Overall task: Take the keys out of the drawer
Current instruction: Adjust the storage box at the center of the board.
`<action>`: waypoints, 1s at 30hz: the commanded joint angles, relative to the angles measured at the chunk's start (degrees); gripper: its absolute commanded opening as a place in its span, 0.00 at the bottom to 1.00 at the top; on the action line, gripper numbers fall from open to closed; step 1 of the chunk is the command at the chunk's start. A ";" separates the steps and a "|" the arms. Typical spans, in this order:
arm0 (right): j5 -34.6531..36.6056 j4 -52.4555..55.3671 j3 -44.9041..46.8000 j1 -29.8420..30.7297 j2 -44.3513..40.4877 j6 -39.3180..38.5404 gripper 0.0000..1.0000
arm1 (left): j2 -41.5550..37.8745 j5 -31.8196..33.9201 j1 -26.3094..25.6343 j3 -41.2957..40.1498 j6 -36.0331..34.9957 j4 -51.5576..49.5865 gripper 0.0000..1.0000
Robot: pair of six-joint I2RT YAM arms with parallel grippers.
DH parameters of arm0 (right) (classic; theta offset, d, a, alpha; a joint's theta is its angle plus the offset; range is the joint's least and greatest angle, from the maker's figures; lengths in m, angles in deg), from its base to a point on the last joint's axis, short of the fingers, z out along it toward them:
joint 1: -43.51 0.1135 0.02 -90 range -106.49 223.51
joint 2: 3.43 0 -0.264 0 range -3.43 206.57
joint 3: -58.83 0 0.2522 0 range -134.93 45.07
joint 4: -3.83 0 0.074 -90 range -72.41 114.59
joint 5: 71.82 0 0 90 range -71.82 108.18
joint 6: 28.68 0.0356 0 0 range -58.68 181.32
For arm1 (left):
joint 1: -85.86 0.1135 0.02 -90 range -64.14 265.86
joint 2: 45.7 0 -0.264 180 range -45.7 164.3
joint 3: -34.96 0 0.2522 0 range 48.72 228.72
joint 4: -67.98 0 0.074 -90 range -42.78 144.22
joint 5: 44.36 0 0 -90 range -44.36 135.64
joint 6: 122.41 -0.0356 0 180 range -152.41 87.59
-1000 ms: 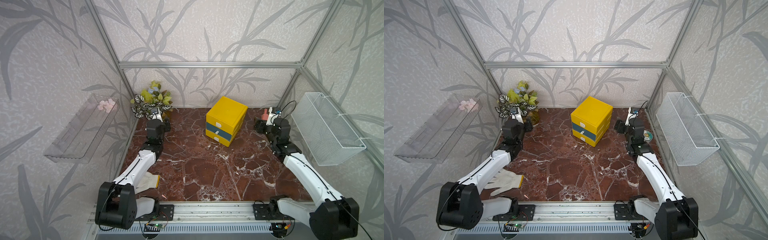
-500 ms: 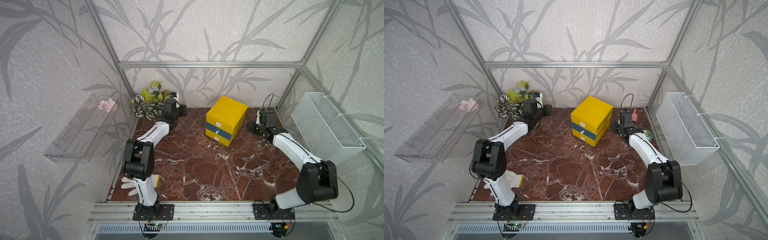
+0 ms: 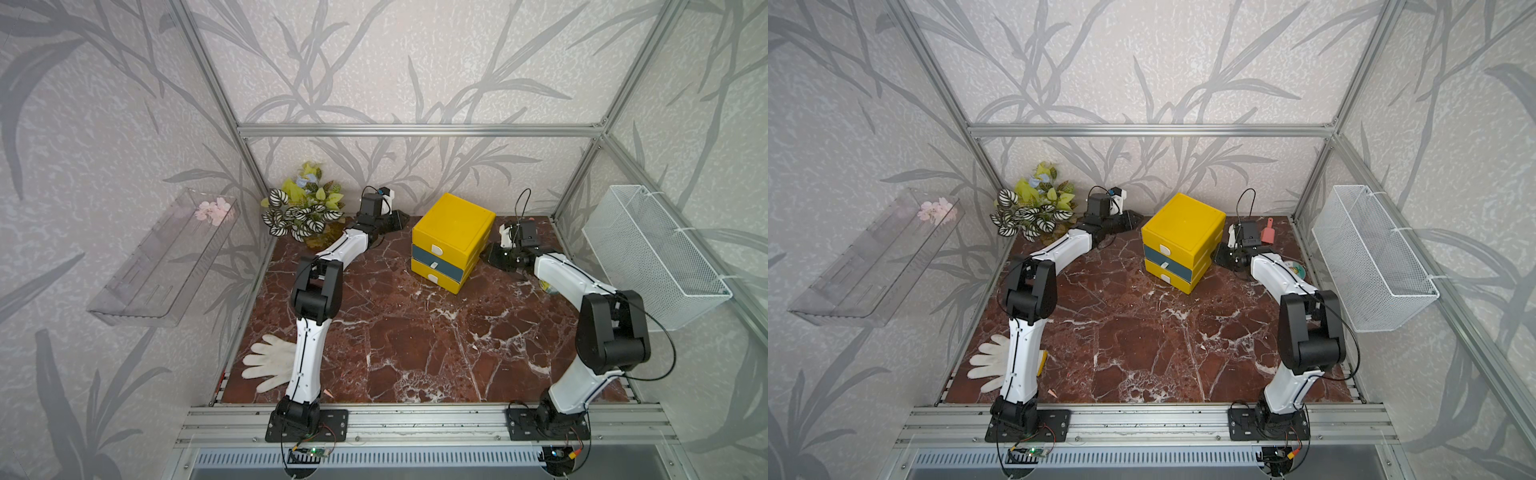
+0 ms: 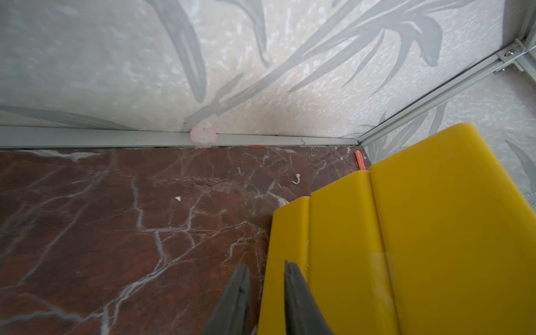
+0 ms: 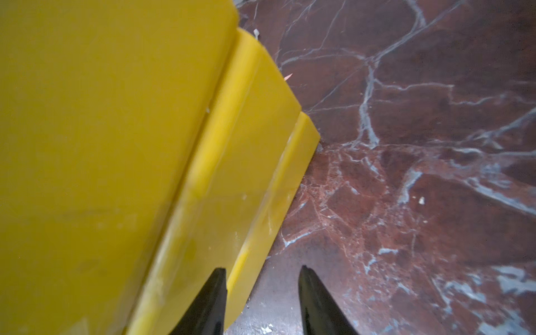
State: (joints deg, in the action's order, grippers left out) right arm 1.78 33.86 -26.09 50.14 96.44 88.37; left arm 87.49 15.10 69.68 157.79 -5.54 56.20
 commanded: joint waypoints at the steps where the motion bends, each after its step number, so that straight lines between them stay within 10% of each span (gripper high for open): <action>1: -5.89 -0.90 -1.62 -0.04 1.82 1.96 0.44 | 0.73 -5.11 -0.90 2.24 1.38 0.52 0.25; 30: -8.61 8.79 -2.18 1.28 -1.71 -2.88 0.55 | -8.81 -17.60 -4.47 -15.05 -1.21 8.54 0.29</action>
State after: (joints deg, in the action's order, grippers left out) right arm -5.00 42.30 -27.27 50.69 96.69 87.08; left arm 81.15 4.69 67.49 141.23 -5.21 64.35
